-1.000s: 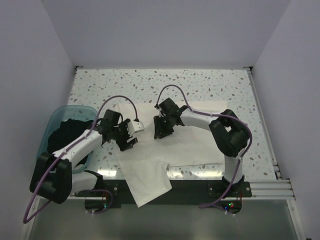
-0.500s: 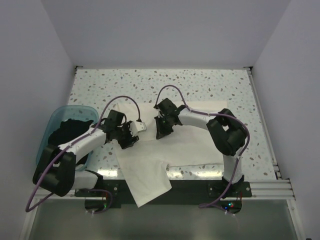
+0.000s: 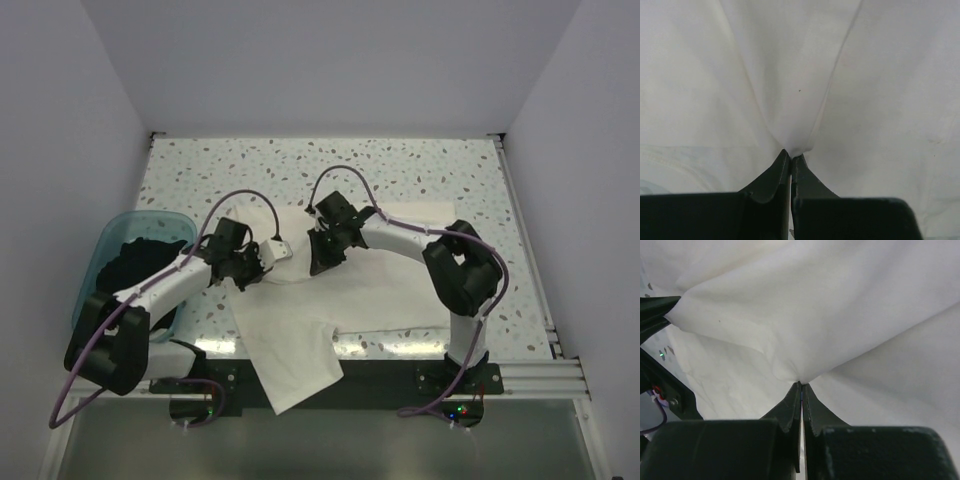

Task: Fold and stack the t-shirts
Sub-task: Fold the tshirt

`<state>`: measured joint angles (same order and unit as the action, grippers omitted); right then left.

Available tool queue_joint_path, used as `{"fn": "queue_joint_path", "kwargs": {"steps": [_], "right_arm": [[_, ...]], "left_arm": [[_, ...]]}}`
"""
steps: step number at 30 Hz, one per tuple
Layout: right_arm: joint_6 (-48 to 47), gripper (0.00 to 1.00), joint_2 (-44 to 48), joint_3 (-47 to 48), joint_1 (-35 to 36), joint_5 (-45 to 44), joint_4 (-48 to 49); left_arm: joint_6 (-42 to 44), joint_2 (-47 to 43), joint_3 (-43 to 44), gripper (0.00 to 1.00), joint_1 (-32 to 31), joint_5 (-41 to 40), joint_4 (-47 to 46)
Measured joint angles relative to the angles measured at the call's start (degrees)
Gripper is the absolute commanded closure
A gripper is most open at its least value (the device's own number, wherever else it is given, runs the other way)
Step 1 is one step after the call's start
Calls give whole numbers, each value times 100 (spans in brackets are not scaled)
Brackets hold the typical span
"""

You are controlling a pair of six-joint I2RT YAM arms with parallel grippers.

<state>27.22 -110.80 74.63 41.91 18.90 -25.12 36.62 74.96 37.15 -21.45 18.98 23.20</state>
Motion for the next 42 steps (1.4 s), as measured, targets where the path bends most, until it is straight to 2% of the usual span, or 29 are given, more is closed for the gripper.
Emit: {"fn": "queue_joint_path", "kwargs": {"steps": [9,17,27,37,40,41,42], "right_arm": [[-131,100,332,-11,-188,59,-22],[-284,100,332,-74,-450,175,-173],[-503,100,332,-74,-507,319,-387],[-697,100,332,-74,-527,328,-553],[-728,100,332,-74,-529,343,-553],[-745,97,332,-74,-529,374,-553],[-767,94,330,-74,-529,413,-560]], "left_arm": [[7,-92,647,100,-2,404,728],[-9,286,1381,100,-144,688,1493],[-254,566,1718,100,-334,813,2225],[-413,693,1832,100,-483,883,2448],[-450,750,1829,85,-485,846,2437],[-468,774,1827,69,-483,813,2428],[-468,780,1825,63,-468,796,2420]]}}
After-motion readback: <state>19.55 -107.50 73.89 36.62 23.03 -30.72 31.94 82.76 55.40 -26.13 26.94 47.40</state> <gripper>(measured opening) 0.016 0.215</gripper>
